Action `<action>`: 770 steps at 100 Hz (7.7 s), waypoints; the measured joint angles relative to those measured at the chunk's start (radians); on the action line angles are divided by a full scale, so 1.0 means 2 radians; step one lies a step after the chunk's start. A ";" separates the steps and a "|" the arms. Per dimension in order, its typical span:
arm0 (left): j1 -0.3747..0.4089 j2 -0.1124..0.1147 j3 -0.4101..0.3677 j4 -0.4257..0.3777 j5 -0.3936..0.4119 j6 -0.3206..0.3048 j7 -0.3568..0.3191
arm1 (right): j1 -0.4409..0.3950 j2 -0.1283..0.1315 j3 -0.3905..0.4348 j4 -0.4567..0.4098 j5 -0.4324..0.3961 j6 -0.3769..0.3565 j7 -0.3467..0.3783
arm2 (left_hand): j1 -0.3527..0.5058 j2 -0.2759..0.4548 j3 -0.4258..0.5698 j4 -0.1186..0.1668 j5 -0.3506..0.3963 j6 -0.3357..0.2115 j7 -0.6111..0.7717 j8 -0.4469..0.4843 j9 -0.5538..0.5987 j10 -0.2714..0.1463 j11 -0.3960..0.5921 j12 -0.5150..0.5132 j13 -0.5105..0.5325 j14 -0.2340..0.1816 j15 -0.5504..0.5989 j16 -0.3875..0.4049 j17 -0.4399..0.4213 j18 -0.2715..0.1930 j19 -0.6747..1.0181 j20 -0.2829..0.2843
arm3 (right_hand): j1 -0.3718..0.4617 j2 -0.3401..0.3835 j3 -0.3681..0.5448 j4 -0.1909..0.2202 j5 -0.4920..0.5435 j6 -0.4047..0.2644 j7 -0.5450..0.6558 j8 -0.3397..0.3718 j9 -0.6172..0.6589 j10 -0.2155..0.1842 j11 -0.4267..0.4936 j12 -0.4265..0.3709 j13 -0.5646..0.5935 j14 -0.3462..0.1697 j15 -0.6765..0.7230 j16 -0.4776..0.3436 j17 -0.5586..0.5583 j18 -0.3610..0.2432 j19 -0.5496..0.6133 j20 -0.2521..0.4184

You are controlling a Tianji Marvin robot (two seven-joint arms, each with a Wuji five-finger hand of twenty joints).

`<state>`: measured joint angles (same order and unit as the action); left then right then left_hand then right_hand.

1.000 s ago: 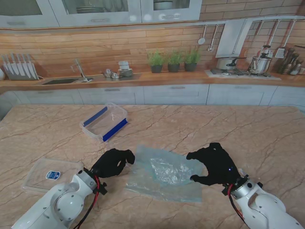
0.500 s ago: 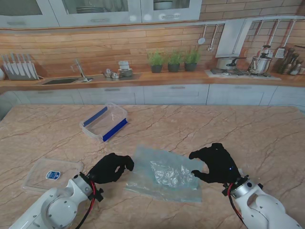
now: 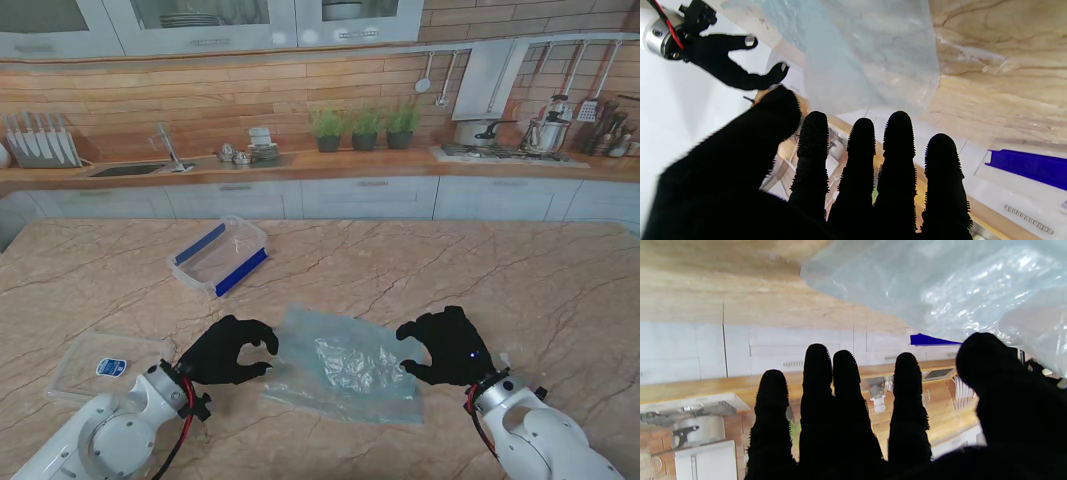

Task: Fold the bubble film and place it into the plastic crate

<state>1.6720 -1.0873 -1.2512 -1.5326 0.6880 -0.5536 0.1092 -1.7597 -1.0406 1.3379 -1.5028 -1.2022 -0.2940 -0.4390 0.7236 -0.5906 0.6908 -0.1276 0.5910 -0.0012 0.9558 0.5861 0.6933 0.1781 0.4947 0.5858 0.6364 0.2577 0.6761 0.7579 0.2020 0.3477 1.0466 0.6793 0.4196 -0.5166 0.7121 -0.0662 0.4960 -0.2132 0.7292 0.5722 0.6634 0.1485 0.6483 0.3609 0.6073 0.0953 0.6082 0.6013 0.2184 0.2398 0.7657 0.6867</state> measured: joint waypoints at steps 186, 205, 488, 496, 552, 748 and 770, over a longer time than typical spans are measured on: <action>-0.277 -0.039 0.286 0.159 -0.100 0.173 -0.039 | -0.005 0.004 0.034 -0.012 -0.014 -0.005 0.027 | 0.052 0.111 -0.095 0.026 -0.001 0.028 -0.175 -0.023 -0.034 0.030 -0.062 -0.056 -0.081 0.029 -0.074 -0.077 -0.025 -0.010 -0.010 -0.036 | 0.004 -0.034 0.007 0.000 -0.025 0.014 -0.045 -0.012 -0.046 0.000 -0.046 -0.007 -0.029 -0.005 -0.071 -0.033 -0.001 0.004 -0.041 0.000; -0.291 -0.040 0.324 0.184 -0.017 0.194 0.019 | 0.006 0.003 0.025 -0.004 -0.002 0.001 0.027 | 0.058 0.073 -0.060 0.020 0.001 0.025 -0.090 -0.014 -0.034 0.030 -0.037 -0.035 -0.076 0.029 -0.056 -0.065 -0.017 -0.009 0.021 -0.025 | 0.004 -0.016 0.005 0.000 -0.024 0.017 -0.045 -0.012 -0.046 0.000 -0.046 -0.007 -0.029 -0.003 -0.071 -0.033 -0.001 0.004 -0.041 0.006; -0.237 -0.007 0.301 0.066 -0.070 0.223 -0.132 | 0.062 -0.031 -0.034 -0.053 0.357 0.258 0.256 | 0.070 0.197 -0.263 0.026 0.074 0.093 -0.160 -0.068 0.012 0.044 -0.041 -0.037 -0.086 0.052 -0.029 -0.046 -0.032 -0.006 0.063 0.016 | 0.179 -0.035 0.069 -0.019 0.028 0.006 0.174 0.093 0.087 0.077 -0.024 -0.017 0.087 0.095 -0.096 -0.098 0.088 0.046 -0.071 -0.024; -0.234 -0.008 0.298 0.067 -0.080 0.224 -0.125 | 0.062 -0.032 -0.029 -0.062 0.375 0.276 0.267 | 0.075 0.197 -0.263 0.026 0.074 0.093 -0.160 -0.068 0.017 0.044 -0.041 -0.037 -0.083 0.052 -0.022 -0.044 -0.025 -0.006 0.072 0.020 | 0.185 -0.035 0.082 -0.022 0.028 0.011 0.180 0.081 0.112 0.078 -0.015 -0.018 0.119 0.100 -0.075 -0.099 0.107 0.050 -0.037 -0.032; -0.190 -0.029 0.246 0.061 -0.177 0.231 -0.072 | 0.077 -0.038 -0.012 -0.063 0.419 0.286 0.265 | 0.075 0.208 -0.264 0.026 0.037 0.082 -0.191 -0.068 0.017 0.045 -0.038 -0.038 -0.070 0.061 -0.010 -0.039 -0.019 -0.001 0.084 0.022 | 0.185 -0.035 0.118 -0.024 0.028 0.017 0.184 0.059 0.173 0.068 0.082 -0.012 0.247 0.076 0.150 -0.010 0.152 0.044 0.167 -0.066; -0.162 -0.093 0.194 0.077 -0.546 0.363 -0.084 | 0.124 -0.028 -0.052 -0.080 0.633 0.324 0.405 | -0.075 0.161 -0.362 0.029 -0.029 0.198 -0.439 -0.219 -0.182 0.099 -0.133 -0.185 -0.195 0.070 -0.131 -0.105 -0.132 -0.021 -0.086 -0.067 | 0.120 0.019 0.039 0.009 -0.035 0.101 -0.068 0.000 0.022 0.085 -0.018 -0.014 0.088 0.122 -0.070 -0.092 0.078 0.066 0.101 -0.102; -0.160 -0.093 0.191 0.072 -0.547 0.372 -0.085 | 0.127 -0.020 -0.054 -0.066 0.652 0.306 0.447 | -0.068 0.164 -0.357 0.032 -0.026 0.198 -0.442 -0.219 -0.177 0.099 -0.133 -0.185 -0.190 0.070 -0.134 -0.106 -0.132 -0.012 -0.093 -0.067 | 0.090 0.006 -0.017 0.020 -0.073 0.101 -0.115 -0.016 -0.017 0.078 -0.056 -0.028 0.044 0.130 -0.102 -0.104 0.052 0.067 0.060 -0.102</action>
<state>1.3512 -1.2738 -0.8692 -1.3888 -0.4060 0.1898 -0.0608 -1.5047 -1.0806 1.2294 -1.6350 0.1028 0.3182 0.4545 0.5868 -0.2617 -0.0239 -0.0645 0.5389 0.3951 0.0723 0.1483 0.3385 0.3770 0.2284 0.2162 0.2571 0.3971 0.4087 0.5456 -0.0625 0.3231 0.8615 0.5460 0.5996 -0.5042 0.6775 -0.0262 0.3500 -0.0104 0.4986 0.5397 0.6303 0.3038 0.5370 0.3056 0.6954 0.3562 0.4047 0.3927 0.3226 0.3736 0.8866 0.4829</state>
